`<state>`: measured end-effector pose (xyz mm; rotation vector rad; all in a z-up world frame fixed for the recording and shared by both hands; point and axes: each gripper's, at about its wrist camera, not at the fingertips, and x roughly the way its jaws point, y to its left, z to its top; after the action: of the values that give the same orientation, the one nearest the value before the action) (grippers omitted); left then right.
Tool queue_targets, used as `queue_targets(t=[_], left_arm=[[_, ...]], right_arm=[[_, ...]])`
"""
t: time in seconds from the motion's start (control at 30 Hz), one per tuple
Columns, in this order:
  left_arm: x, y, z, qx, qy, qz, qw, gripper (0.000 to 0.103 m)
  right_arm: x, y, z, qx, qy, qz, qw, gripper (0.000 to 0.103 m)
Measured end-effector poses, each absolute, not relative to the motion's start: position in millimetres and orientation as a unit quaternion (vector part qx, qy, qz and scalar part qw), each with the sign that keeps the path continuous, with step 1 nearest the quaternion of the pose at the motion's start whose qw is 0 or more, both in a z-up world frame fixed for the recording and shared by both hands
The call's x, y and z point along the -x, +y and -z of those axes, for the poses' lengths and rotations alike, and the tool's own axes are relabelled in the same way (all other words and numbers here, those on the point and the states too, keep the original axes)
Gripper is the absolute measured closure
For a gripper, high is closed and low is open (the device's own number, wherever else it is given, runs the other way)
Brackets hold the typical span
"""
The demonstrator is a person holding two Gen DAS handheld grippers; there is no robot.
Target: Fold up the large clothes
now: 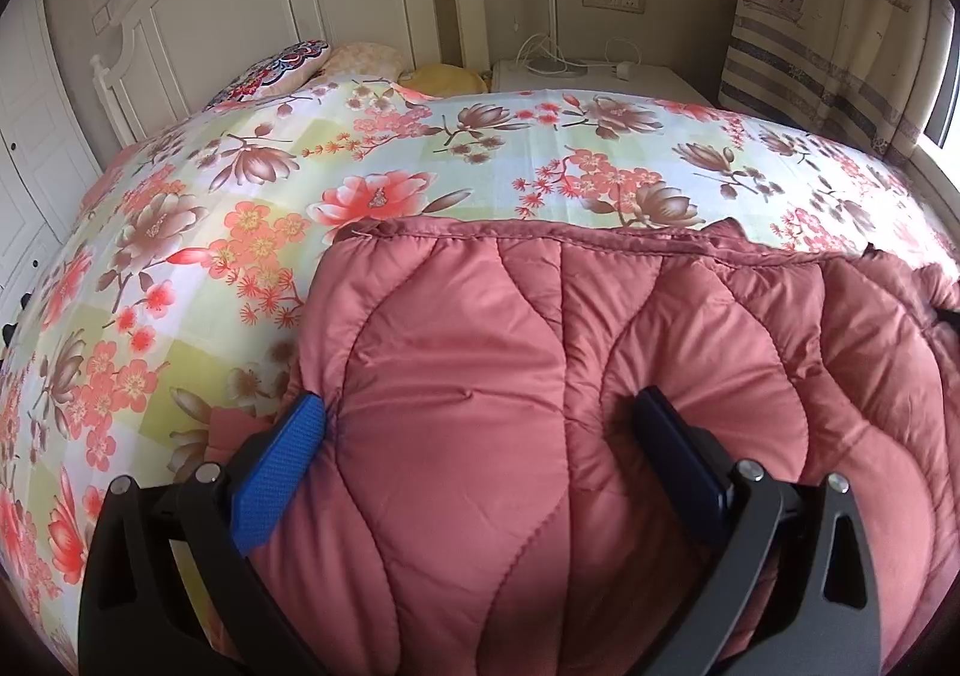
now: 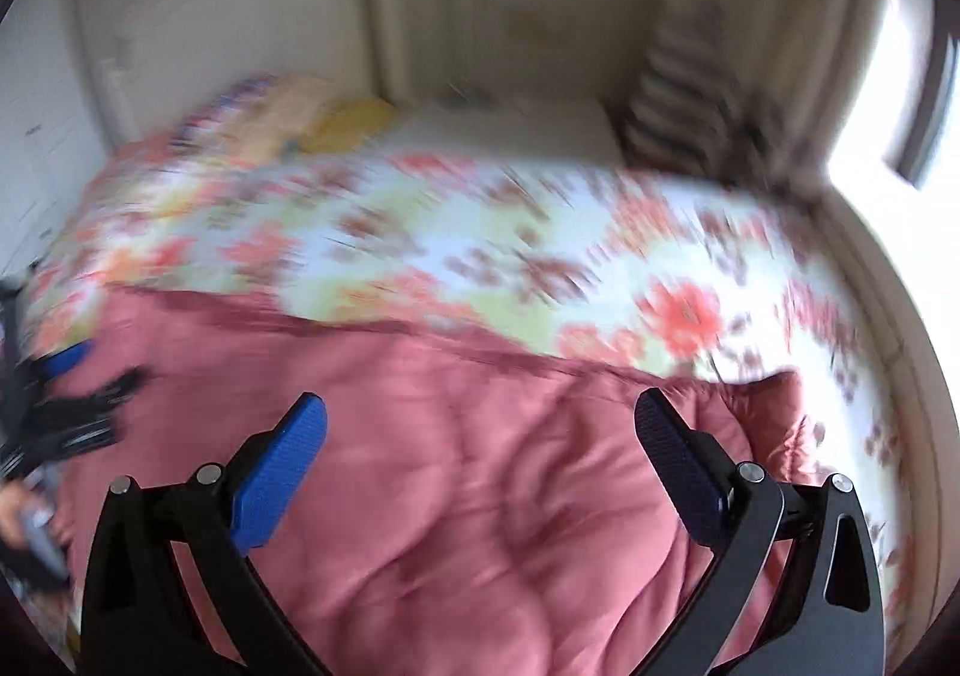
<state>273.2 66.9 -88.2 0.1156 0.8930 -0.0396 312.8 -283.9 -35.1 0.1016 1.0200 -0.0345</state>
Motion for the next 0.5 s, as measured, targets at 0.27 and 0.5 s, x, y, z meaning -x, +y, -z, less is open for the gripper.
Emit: queue_targets(t=[0.27,0.5], left_arm=[[-277.4,65.8,83.2,-0.055,0.466,0.015,0.883,0.002],[-259.3,18.4,19.4,-0.001,0.406,0.043,0.913,0.002]], right_arm=[[-321.2,-284.7,67.9,-0.046,0.501,0.029,0.864,0.004],[-318.7,-284.0,67.2,-0.046,0.495,0.032,0.867,0.004]])
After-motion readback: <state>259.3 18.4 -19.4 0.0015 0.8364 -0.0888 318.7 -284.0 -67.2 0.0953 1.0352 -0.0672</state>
